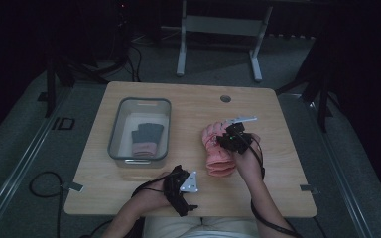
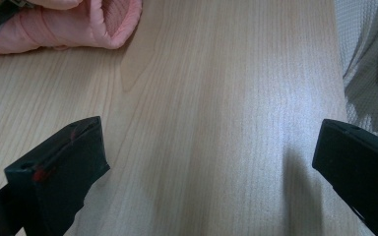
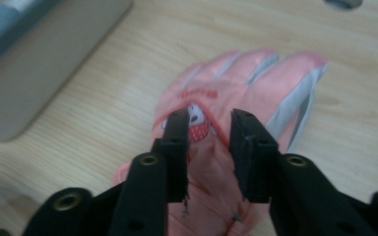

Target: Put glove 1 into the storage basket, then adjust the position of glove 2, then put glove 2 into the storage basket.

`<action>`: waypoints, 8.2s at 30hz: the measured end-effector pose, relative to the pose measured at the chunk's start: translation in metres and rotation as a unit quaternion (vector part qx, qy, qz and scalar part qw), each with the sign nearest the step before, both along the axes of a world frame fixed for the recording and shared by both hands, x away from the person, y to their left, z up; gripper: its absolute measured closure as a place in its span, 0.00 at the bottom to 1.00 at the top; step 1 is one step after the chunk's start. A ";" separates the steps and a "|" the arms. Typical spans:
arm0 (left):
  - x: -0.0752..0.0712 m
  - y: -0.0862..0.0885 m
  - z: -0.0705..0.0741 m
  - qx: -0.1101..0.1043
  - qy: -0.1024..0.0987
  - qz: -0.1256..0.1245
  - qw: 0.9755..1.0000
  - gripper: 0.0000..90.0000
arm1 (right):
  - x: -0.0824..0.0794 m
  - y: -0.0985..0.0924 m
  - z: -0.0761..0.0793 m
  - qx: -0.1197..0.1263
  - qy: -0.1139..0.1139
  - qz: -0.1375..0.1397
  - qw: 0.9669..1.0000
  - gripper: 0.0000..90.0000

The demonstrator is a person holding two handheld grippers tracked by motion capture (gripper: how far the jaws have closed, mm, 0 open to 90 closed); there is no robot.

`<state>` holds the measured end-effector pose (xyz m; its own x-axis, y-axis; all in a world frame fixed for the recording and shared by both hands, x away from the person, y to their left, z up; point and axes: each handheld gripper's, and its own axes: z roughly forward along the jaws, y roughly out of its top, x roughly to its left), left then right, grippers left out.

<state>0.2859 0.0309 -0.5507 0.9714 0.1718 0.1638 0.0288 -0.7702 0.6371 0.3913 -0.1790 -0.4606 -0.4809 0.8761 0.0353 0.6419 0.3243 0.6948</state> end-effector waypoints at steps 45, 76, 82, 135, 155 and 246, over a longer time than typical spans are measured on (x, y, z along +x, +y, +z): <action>0.094 -0.036 0.101 -0.082 -0.012 0.329 0.941 0.06 | 0.029 -0.022 -0.015 -0.007 -0.012 0.024 1.000 0.56; 0.167 -0.044 0.003 -0.161 0.317 0.300 0.885 0.69 | 0.047 -0.050 -0.057 0.045 0.108 0.062 0.991 0.71; 0.163 -0.044 0.017 -0.163 0.310 0.293 0.890 0.85 | 0.044 -0.056 -0.052 0.074 0.099 0.063 0.990 0.76; 0.135 0.056 0.168 -0.207 0.183 0.330 0.903 0.85 | 0.045 0.034 0.079 0.107 -0.014 0.138 0.985 0.77; 0.123 0.139 0.179 -0.217 0.164 0.386 0.881 0.85 | 0.063 0.128 0.095 0.094 -0.006 0.198 0.976 0.77; 0.146 0.204 0.075 -0.107 0.174 0.542 0.815 0.47 | 0.119 0.237 -0.010 0.015 0.117 0.179 0.977 0.63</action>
<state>0.4322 0.2353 -0.4754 0.2112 0.9485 -0.2360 0.8259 -0.0441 0.5621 0.5106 0.0577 -0.4708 -0.7323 0.6493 0.2053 0.6335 0.5389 0.5552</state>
